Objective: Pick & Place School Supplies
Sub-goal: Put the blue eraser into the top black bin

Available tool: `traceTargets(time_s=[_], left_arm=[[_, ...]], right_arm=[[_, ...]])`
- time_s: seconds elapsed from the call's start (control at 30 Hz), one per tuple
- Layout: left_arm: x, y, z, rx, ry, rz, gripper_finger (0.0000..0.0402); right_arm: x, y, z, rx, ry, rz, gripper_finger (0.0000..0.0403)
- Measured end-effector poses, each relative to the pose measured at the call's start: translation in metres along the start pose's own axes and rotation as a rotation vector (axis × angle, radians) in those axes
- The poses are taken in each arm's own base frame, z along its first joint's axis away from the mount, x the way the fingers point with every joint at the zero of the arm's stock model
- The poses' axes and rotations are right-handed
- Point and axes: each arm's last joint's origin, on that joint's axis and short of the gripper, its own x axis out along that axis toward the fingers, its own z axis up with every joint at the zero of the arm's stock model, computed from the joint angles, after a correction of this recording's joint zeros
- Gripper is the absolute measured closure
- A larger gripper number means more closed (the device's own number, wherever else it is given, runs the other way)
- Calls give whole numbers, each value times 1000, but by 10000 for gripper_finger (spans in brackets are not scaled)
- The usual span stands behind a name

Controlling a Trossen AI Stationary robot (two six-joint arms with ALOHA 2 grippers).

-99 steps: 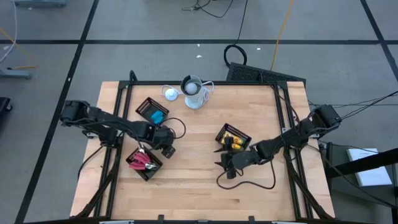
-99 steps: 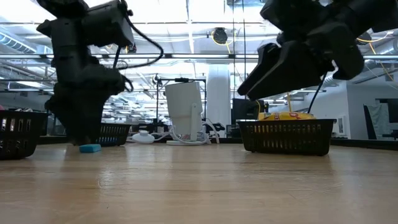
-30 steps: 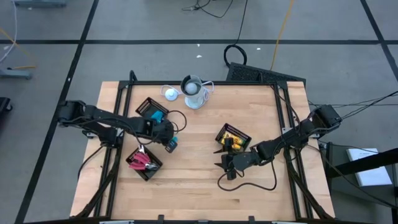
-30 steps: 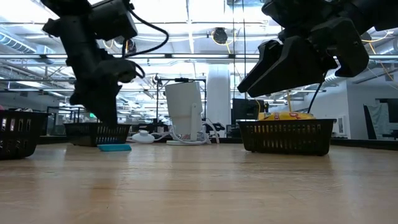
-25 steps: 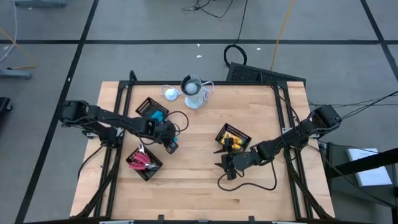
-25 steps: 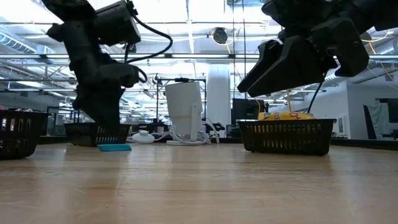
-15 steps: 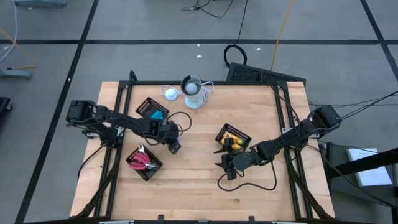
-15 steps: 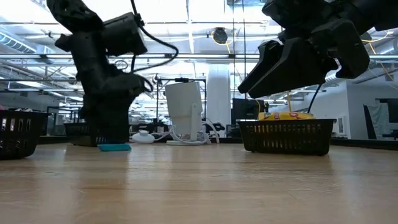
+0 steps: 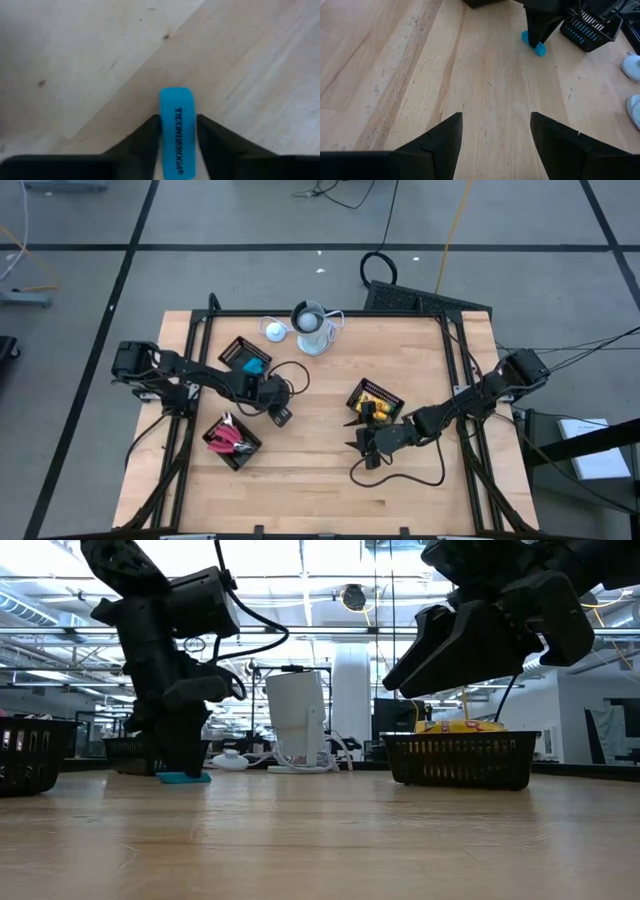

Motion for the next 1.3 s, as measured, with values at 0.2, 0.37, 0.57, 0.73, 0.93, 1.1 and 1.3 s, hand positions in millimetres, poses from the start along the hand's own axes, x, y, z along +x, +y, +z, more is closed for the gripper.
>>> traceTargets(time_s=[0.2,0.37,0.57,0.73,0.93,1.1,1.3], left_arm=[[0,-1,-2,17,-11,12,355],[-1,0,-1,38,-3,12,355],[-26,-8,9,85,-27,39,355],[-45,-14,18,123,-47,97,357],[-58,-10,26,145,-63,210,401],[-66,-1,34,132,-89,239,400],[-72,1,35,92,-68,174,400]], right_arm=[[0,0,0,-1,-1,0,179],[0,0,0,-3,-1,0,179],[0,0,0,-5,-2,0,179],[0,0,0,-5,-2,-1,179],[0,0,0,-4,-2,-3,179],[0,0,0,-4,-1,-3,179],[0,0,0,-6,4,-1,179]])
